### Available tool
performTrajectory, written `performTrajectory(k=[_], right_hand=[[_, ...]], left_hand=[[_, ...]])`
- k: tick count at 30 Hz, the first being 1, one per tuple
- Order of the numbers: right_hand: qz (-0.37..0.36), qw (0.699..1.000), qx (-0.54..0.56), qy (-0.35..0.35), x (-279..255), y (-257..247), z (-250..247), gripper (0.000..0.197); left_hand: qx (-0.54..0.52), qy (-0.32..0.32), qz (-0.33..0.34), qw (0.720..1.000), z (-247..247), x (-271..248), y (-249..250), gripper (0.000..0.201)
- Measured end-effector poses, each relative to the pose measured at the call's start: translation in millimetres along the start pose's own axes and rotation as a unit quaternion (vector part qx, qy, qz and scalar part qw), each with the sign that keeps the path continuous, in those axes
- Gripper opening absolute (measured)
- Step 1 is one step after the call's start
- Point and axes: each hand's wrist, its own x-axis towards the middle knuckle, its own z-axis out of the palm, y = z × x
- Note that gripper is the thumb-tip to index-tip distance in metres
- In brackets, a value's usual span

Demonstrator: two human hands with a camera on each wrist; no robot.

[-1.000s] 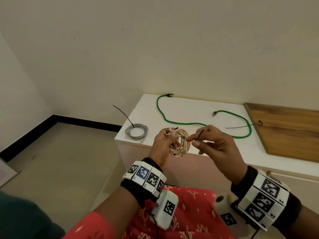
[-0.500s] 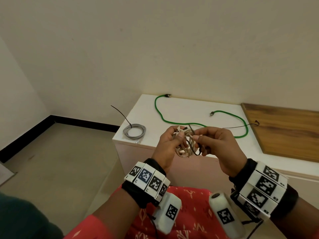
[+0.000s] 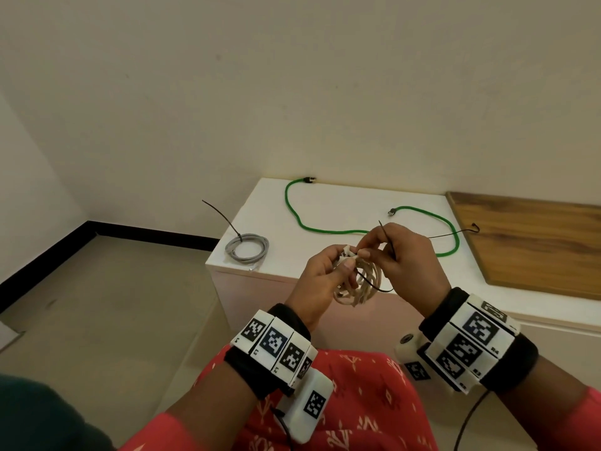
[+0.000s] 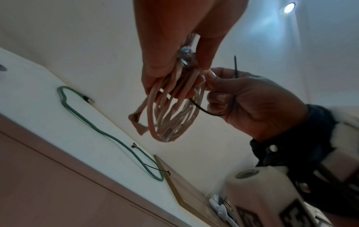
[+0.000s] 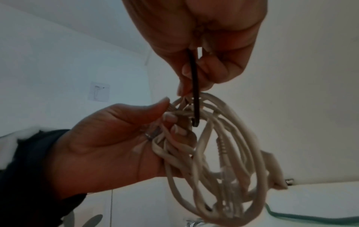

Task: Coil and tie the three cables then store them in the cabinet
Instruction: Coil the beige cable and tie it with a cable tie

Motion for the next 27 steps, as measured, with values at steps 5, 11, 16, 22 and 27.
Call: performTrajectory(k=[5, 11, 16, 22, 27], right_hand=[[0.003, 0.999, 0.031, 0.009, 0.6, -0.8, 0.3, 0.013], [0.105, 0.951, 0.288, 0.033, -1.8, -12.0, -3.4, 0.022], [0.23, 0.851, 0.472, -0.014, -2.9, -23.4, -3.9, 0.042], [0.194, 0.855, 0.481, -0.014, -8.0, -31.8, -2.9, 0.041], [0.206, 0.839, 0.503, -0.022, -10.8, -33.9, -0.3, 0.03]], left_hand=[[0.02, 0.0, -0.014, 1.0, 2.3, -0.5, -0.2, 0.018], [-0.029, 0.031, -0.035, 0.998, 0.5, 1.6, 2.6, 0.021], [-0.062, 0.045, -0.046, 0.996, -1.1, 4.3, 4.4, 0.025], [-0.151, 0.053, -0.069, 0.985, -4.6, 2.7, 12.0, 0.033], [-0.193, 0.065, -0.086, 0.975, -5.2, 3.4, 17.4, 0.028]])
